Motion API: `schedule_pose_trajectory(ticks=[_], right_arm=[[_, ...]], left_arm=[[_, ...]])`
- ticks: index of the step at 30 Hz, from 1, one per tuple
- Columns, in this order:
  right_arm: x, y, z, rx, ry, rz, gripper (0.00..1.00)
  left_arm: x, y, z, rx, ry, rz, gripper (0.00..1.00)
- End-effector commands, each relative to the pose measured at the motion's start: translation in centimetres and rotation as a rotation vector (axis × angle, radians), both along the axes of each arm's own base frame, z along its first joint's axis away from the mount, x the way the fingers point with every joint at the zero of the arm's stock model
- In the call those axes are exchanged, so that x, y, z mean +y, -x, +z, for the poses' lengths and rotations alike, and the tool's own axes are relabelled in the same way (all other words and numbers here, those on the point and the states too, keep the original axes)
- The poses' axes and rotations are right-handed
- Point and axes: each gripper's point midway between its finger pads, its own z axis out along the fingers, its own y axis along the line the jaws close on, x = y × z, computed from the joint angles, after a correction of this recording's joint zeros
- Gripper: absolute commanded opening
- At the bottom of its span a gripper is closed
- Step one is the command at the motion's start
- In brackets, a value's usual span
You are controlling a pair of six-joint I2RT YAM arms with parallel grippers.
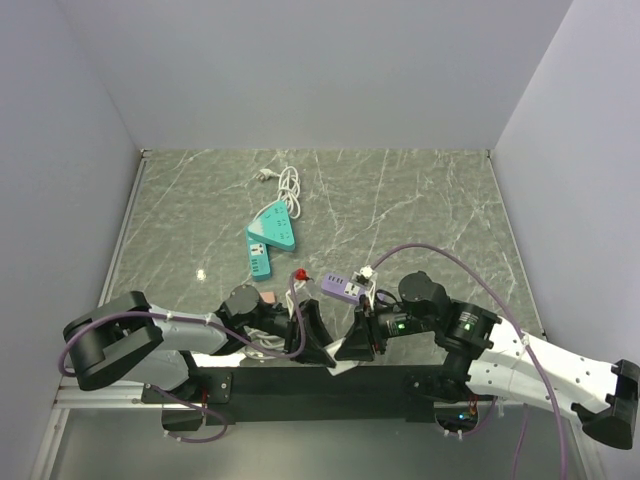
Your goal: Insert the plug
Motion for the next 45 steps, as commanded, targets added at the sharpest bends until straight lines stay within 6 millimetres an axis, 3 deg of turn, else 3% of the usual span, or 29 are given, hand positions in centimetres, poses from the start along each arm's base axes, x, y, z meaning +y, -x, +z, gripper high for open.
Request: schedule_pose_trajectory(ticks=[1, 3, 6, 7, 8, 12, 15, 16, 18, 23, 26, 27, 29, 31, 32, 36, 39, 45], right_arm=[[0.0, -0.5, 0.1, -0.012, 0.040, -0.042, 0.00], [-0.2, -1.6, 0.0, -0.037, 0.068, -0.101, 0.00], [-0.6, -2.8, 0.7, -0.065, 0.098, -0.170, 0.00], [-0.6, -3.5, 1.3, -0.089, 0.097, -0.202, 0.00], [-0.7, -3.9, 1.4, -0.093, 0.108, -0.220, 0.00], [-1.3, -4.6, 0.8, -0.093, 0.174, -0.252, 0.00], [-1.9, -5.2, 0.6, -0.101, 0.211, -0.274, 0.00], [-2.0, -5.5, 0.7, -0.104, 0.215, -0.292, 0.00], [-2.8, -6.4, 0.9, -0.111, 0.243, -0.348, 0.00], [-4.8, -8.8, 0.7, -0.114, 0.299, -0.497, 0.00], [-5.6, -10.5, -0.3, -0.118, 0.353, -0.606, 0.00], [-6.1, -11.5, -0.8, -0.122, 0.381, -0.674, 0.00], [-6.6, -12.1, -2.3, -0.106, 0.459, -0.717, 0.00], [-7.4, -13.1, -2.9, -0.103, 0.515, -0.798, 0.00], [-7.5, -13.3, -3.7, -0.094, 0.557, -0.807, 0.00], [-7.7, -14.4, -3.8, -0.086, 0.595, -0.883, 0.00], [-7.9, -15.2, -3.5, -0.099, 0.614, -0.915, 0.00], [-7.2, -16.3, -5.4, -0.081, 0.687, -0.906, 0.00]], left_arm=[[-0.2, -2.3, 8.8, -0.232, 0.384, 0.165, 0.01], [-0.4, -2.9, 8.9, -0.241, 0.376, 0.198, 0.05], [-0.4, -3.2, 8.8, -0.247, 0.365, 0.223, 0.41], [-0.4, -3.4, 8.5, -0.246, 0.351, 0.232, 0.58], [-0.3, -3.3, 8.4, -0.247, 0.349, 0.236, 0.65], [-0.1, -3.8, 8.2, -0.253, 0.330, 0.268, 0.69], [0.1, -4.3, 8.0, -0.258, 0.318, 0.298, 0.83], [0.4, -4.6, 7.7, -0.256, 0.309, 0.318, 0.94], [1.1, -5.7, 6.9, -0.250, 0.284, 0.372, 0.99], [3.2, -11.0, 5.4, -0.240, 0.194, 0.624, 0.97], [3.0, -15.3, 2.4, -0.220, 0.016, 0.804, 0.87], [2.8, -16.5, 2.6, -0.222, -0.005, 0.843, 0.81], [2.5, -18.2, 0.5, -0.207, -0.085, 0.895, 0.81], [2.2, -19.1, 0.2, -0.186, -0.092, 0.928, 0.76], [1.9, -19.8, -1.0, -0.172, -0.128, 0.947, 0.75], [1.6, -22.6, -2.6, -0.181, -0.196, 1.040, 0.69], [0.9, -23.5, -3.4, -0.185, -0.224, 1.048, 0.60], [-0.1, -24.4, -6.5, -0.159, -0.298, 1.037, 0.59]])
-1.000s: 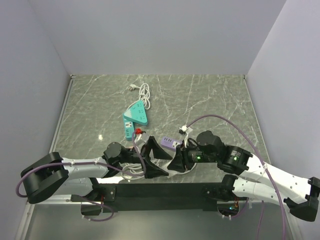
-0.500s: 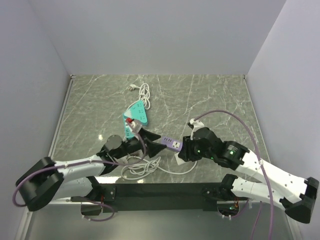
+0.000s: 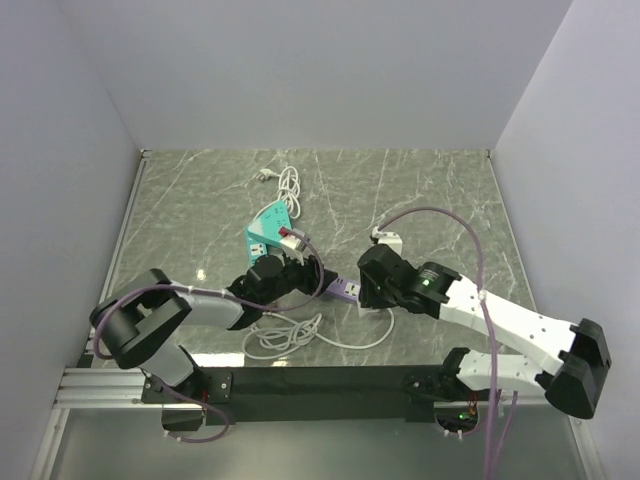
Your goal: Insert the plug
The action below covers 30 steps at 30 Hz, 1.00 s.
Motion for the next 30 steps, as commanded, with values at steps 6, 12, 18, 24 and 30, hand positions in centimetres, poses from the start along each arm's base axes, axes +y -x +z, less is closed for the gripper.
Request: schedule_pose_trajectory(ticks=[6, 12, 18, 24, 30], right_arm=[[-0.3, -3.0, -0.5, -0.005, 0.043, -0.074, 0.00], [-0.9, -3.6, -0.8, 0.003, 0.053, -0.081, 0.00], [-1.8, -3.2, -2.3, 0.046, 0.093, -0.097, 0.00], [-2.2, -3.1, -3.2, 0.064, 0.086, -0.135, 0.00], [-2.2, -3.0, -4.1, 0.091, 0.103, -0.138, 0.00]], left_arm=[[-0.6, -1.8, -1.5, 0.008, -0.027, 0.047, 0.58], [-1.0, -1.9, -2.9, 0.046, -0.041, 0.046, 0.58], [-0.8, -1.8, -4.0, 0.067, -0.059, 0.052, 0.58], [-1.0, -1.4, -4.6, 0.083, -0.047, 0.035, 0.57], [-1.1, -1.0, -5.0, 0.086, -0.046, 0.015, 0.56]])
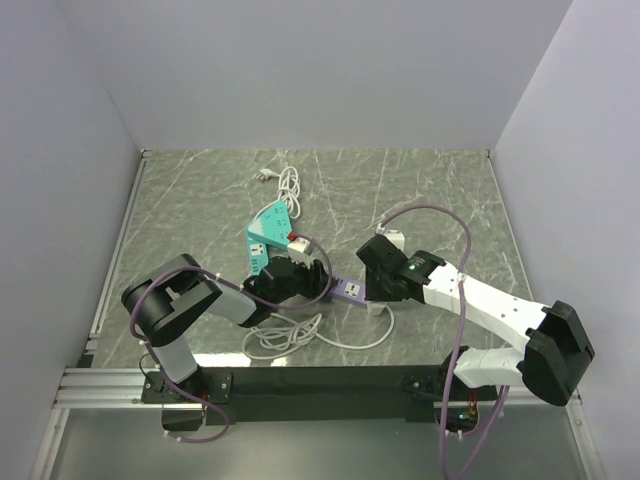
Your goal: Insert the plug
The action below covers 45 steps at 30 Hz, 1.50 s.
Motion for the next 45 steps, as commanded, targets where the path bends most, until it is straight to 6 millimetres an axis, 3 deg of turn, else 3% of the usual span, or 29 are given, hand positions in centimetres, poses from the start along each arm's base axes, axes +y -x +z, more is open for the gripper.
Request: schedule_pose_trajectory(ticks=[1, 9, 13, 21, 28, 35, 45], right_arm=[[0.0, -0.6, -0.1, -0.007, 0.006, -0.025, 0.00], [-0.3, -1.0, 0.3, -0.011, 0.018, -0.062, 0.00], [-0.3, -0.8, -0.5, 0.013, 0.023, -0.097, 0.00], [-0.7, 0.4, -2.0, 0.048, -0.013, -0.194, 0.00], [-2.4, 1.5, -2.7, 0.067, 0.026, -0.251, 0.00], [-3.0, 1.2, -2.9, 0.079, 0.074, -0.252, 0.00], [-3.9, 0.8, -3.6, 0.121, 0.125, -0.239, 0.00]], left_arm=[[-0.7, -0.1, 1.2, -0.028, 0.057, -0.021, 0.56], [-0.5, 0.3, 0.9, -0.022, 0.062, -0.021, 0.55], [-0.6, 0.5, 1.2, -0.026, 0.077, -0.016, 0.54], [-0.8, 1.2, 0.5, 0.009, 0.099, -0.026, 0.50], [-0.7, 2.3, -0.1, 0.033, 0.104, -0.037, 0.48], [-1.3, 3.5, -0.5, 0.047, 0.114, -0.078, 0.47], [-1.1, 3.7, -1.0, 0.050, 0.097, -0.076, 0.46]])
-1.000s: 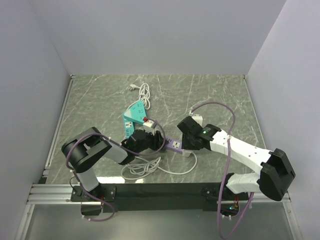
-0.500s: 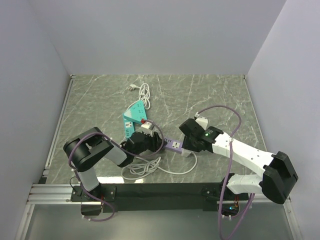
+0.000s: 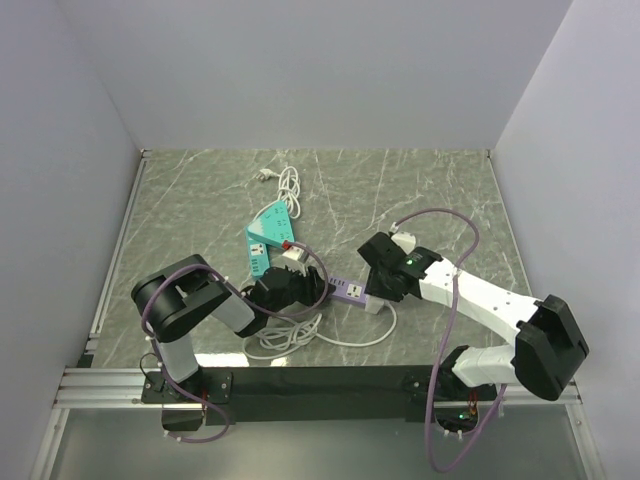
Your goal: Insert the plug
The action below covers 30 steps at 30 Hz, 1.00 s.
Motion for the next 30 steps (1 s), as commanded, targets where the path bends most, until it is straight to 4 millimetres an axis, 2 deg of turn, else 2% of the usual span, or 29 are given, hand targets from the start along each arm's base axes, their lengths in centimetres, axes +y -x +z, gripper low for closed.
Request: schedule_pose_trajectory(ticks=[1, 15, 19, 23, 28, 30], right_arm=[[-3.2, 1.9, -2.6, 0.111, 0.149, 0.010, 0.00], [-2.4, 2.4, -4.1, 0.153, 0.176, 0.040, 0.00], [-2.5, 3.6, -5.8, 0.182, 0.196, 0.033, 0.00], [-1.7, 4.9, -6.7, 0.190, 0.214, 0.049, 0.00], [-1.3, 6.6, -8.8, 0.214, 0.159, 0.031, 0.00], [-1.6, 6.8, -9.0, 0.213, 0.158, 0.023, 0.00]], left_arm=[[-1.1, 2.0, -0.2, 0.028, 0.018, -0.082, 0.46], [-1.4, 2.2, -0.5, 0.037, 0.024, -0.098, 0.44], [-1.3, 2.1, -0.4, 0.037, 0.024, -0.093, 0.44], [-1.4, 2.1, -0.5, 0.041, 0.023, -0.094, 0.43], [-1.4, 2.2, -0.5, 0.045, 0.027, -0.095, 0.43], [-1.4, 2.2, -0.5, 0.044, 0.025, -0.096, 0.43]])
